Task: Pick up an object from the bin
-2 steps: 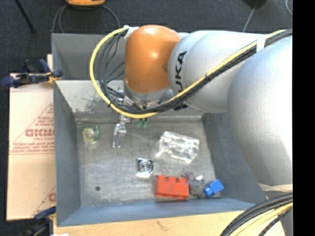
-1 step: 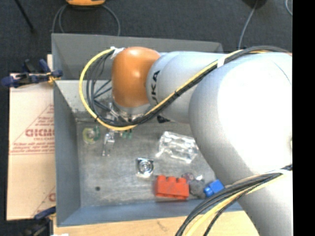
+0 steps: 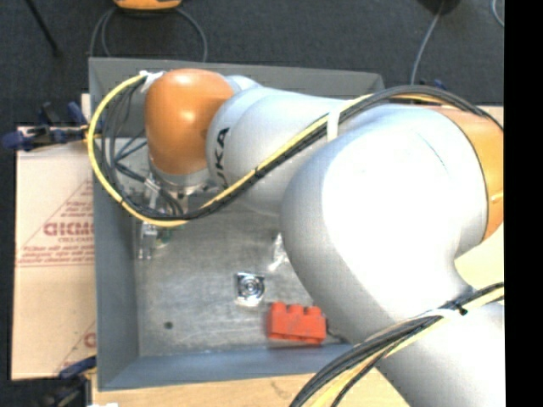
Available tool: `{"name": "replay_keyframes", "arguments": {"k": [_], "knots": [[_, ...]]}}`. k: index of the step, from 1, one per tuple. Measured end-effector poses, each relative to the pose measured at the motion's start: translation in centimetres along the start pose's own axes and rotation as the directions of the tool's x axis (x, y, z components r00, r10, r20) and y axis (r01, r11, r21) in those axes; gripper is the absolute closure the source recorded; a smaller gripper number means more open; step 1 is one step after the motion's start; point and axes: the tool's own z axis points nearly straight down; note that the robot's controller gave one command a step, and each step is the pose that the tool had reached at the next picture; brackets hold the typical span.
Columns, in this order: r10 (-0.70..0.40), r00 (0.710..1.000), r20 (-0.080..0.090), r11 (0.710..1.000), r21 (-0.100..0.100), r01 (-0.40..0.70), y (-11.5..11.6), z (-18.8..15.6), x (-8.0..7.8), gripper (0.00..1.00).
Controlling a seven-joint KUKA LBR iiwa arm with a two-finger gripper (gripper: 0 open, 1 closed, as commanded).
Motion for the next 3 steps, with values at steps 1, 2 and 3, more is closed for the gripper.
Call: {"name": "replay_keyframes", "arguments": {"k": [1,2,3], "knots": [[0.005,1.0,-0.003,1.0,0.001,-0.005,-0.3,0.0,0.0,1.0],[-0.002,1.0,0.006,1.0,-0.003,0.002,-0.4,-11.4,0.7,1.0],[-0.064,0.998,0.004,0.998,0.003,0.064,-0.3,-14.6,0.0,1.0]]}}
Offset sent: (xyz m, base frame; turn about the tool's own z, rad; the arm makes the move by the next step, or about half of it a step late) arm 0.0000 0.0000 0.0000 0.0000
